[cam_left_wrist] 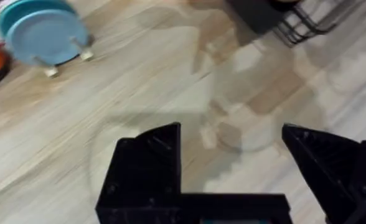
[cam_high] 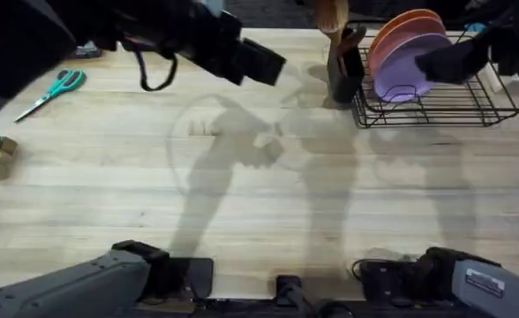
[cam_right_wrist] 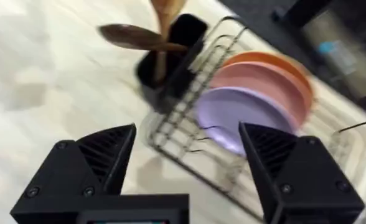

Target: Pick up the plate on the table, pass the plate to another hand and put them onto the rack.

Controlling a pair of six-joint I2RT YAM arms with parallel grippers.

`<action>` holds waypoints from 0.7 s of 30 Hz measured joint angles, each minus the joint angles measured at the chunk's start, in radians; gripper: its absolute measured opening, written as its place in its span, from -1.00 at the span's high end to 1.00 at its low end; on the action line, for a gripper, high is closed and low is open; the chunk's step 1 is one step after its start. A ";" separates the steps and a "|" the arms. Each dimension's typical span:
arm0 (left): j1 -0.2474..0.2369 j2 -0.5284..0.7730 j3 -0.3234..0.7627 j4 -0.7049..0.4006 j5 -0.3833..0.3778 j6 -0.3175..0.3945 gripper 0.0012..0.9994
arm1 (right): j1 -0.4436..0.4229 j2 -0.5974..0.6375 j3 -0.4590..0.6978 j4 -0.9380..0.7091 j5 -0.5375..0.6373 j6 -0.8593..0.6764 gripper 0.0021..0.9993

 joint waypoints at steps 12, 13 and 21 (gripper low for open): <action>0.159 0.000 0.000 -0.011 -0.005 -0.007 -0.99 | 0.145 -0.021 0.000 -0.161 0.017 0.514 -0.99; 0.169 0.000 0.000 -0.011 -0.005 -0.007 -0.99 | 0.150 -0.021 0.000 -0.162 0.056 0.613 -0.99; 0.175 0.000 0.000 -0.011 -0.005 -0.007 -0.99 | 0.150 -0.021 0.000 -0.161 0.326 0.797 -0.99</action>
